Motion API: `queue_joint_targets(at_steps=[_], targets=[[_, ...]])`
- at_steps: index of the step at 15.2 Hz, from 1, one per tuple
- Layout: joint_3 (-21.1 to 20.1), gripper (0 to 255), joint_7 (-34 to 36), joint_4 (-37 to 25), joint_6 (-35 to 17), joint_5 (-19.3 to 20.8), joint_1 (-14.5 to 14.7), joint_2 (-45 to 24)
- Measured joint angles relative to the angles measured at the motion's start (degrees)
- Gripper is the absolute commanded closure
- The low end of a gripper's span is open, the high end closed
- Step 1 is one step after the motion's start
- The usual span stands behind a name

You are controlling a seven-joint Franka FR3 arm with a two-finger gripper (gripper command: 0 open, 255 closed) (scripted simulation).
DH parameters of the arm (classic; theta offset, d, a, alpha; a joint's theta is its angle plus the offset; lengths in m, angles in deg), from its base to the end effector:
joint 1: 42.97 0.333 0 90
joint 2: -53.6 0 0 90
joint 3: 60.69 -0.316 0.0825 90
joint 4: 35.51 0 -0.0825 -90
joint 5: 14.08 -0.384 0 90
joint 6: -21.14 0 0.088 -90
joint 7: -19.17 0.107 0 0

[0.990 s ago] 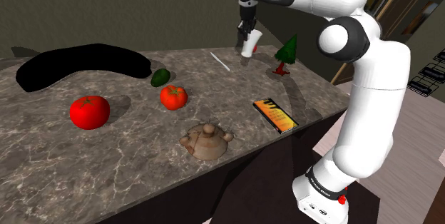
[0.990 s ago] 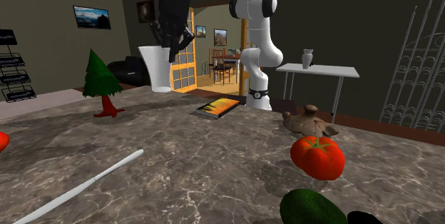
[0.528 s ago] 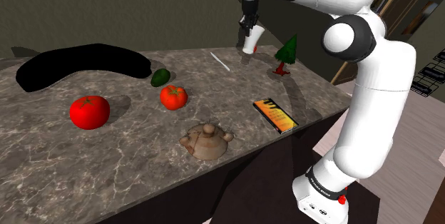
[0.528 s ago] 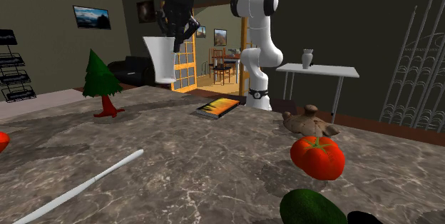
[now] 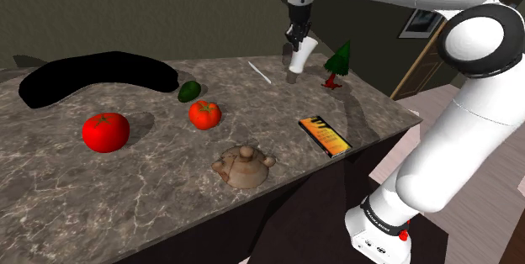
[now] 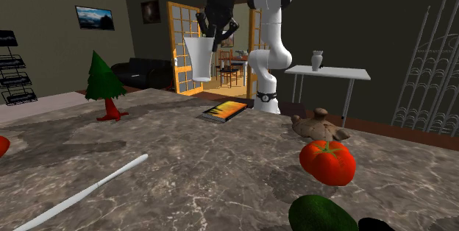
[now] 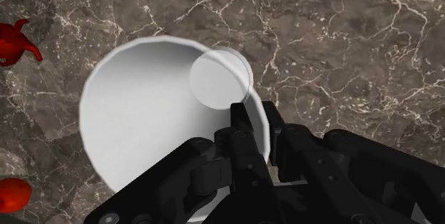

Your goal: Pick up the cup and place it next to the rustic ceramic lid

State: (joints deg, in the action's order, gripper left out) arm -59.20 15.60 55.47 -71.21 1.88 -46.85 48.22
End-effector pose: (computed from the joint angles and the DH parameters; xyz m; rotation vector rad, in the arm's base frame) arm 0.5781 -0.0822 0.5705 2.8647 -0.0144 -0.1315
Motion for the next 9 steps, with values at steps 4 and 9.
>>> queue_joint_targets(at_steps=[4, 9], targets=[[-1.83, 255, 3.95, 8.49, -0.13, -0.19, 1.97, 7.26], [-4.41, 255, 8.57, 16.70, 0.72, -1.14, 4.22, 15.07]])
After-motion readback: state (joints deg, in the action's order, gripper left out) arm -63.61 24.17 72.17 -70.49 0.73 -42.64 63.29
